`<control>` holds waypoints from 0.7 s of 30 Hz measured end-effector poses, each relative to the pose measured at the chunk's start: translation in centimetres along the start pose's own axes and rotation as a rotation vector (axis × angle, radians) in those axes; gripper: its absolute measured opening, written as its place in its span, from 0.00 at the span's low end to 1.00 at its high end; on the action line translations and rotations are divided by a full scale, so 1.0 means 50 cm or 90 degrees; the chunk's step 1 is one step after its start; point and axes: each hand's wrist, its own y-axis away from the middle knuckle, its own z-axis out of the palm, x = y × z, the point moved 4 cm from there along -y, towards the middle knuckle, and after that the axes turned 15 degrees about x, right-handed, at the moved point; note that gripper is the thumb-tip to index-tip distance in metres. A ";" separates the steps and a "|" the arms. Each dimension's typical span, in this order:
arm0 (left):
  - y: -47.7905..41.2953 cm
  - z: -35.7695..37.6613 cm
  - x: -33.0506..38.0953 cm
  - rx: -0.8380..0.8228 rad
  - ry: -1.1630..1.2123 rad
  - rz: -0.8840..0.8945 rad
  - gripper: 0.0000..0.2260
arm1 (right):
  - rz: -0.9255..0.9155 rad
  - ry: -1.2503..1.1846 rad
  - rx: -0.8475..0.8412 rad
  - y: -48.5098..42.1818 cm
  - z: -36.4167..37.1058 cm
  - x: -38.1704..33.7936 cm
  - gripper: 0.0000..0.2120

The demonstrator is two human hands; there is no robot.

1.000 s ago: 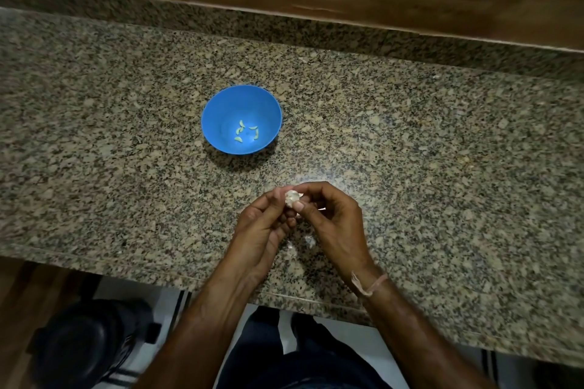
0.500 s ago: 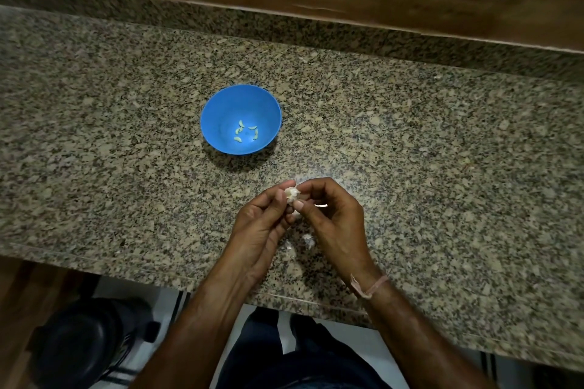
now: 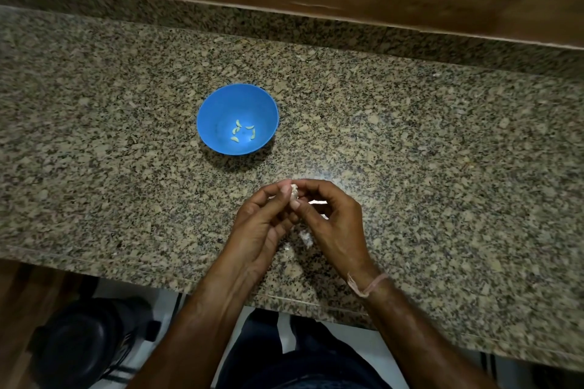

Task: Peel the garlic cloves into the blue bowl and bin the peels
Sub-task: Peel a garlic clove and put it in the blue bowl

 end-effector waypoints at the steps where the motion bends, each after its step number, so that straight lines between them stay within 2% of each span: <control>1: -0.002 -0.001 -0.001 0.005 0.002 -0.006 0.18 | -0.005 -0.001 0.004 -0.002 0.000 0.000 0.13; 7: -0.010 -0.005 -0.007 0.012 0.021 -0.035 0.19 | 0.002 -0.017 0.007 -0.007 -0.005 0.009 0.14; 12: -0.014 -0.003 -0.010 0.010 0.031 -0.045 0.10 | -0.022 -0.001 0.006 -0.010 -0.011 0.004 0.10; 21: -0.013 -0.005 -0.009 0.021 -0.020 -0.001 0.08 | -0.092 0.082 -0.011 -0.019 -0.017 -0.001 0.08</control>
